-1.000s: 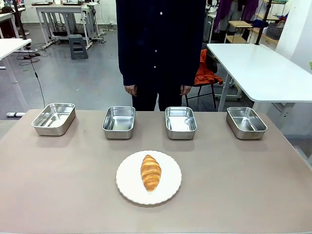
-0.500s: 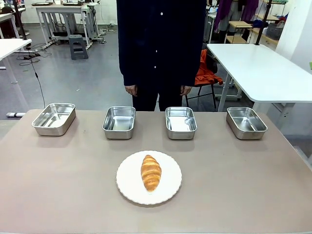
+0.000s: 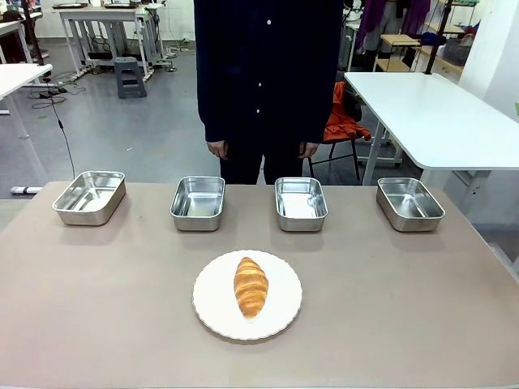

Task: Place the bread in the container.
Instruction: Place the Butter Roll into the Airtight Container indicated by the human.

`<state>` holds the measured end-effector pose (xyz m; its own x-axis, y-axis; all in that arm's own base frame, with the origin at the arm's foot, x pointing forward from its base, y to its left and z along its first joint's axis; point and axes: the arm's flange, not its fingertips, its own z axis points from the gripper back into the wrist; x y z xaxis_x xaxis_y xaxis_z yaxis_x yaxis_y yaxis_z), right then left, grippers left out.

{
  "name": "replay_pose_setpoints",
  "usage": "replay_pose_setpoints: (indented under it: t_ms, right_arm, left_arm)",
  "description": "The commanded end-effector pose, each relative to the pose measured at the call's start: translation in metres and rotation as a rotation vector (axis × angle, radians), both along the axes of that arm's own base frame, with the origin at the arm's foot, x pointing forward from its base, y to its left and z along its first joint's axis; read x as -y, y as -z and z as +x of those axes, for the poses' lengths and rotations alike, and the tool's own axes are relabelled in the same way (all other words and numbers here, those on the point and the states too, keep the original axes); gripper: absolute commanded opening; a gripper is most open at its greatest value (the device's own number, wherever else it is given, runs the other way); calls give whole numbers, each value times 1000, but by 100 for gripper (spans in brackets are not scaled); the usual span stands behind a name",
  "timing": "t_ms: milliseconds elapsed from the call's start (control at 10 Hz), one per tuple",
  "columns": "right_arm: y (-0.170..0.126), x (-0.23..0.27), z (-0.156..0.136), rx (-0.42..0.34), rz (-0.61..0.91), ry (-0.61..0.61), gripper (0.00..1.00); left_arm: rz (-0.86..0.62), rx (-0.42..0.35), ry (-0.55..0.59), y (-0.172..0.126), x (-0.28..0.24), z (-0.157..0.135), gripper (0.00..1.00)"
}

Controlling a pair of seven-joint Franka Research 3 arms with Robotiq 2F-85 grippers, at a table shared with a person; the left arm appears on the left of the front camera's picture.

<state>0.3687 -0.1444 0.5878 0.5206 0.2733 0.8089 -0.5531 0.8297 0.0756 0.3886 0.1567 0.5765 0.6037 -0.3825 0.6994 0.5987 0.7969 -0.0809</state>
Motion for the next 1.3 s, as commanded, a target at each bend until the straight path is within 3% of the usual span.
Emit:
replay_pose_setpoints:
  t_ms: [0,1200]
  right_arm:
    - [0,0,0,5,4,-3,100]
    - [0,0,0,5,4,-3,100]
  left_arm:
    - [-2,0,-8,-1,0,0,100]
    - [-2,0,-8,-1,0,0,100]
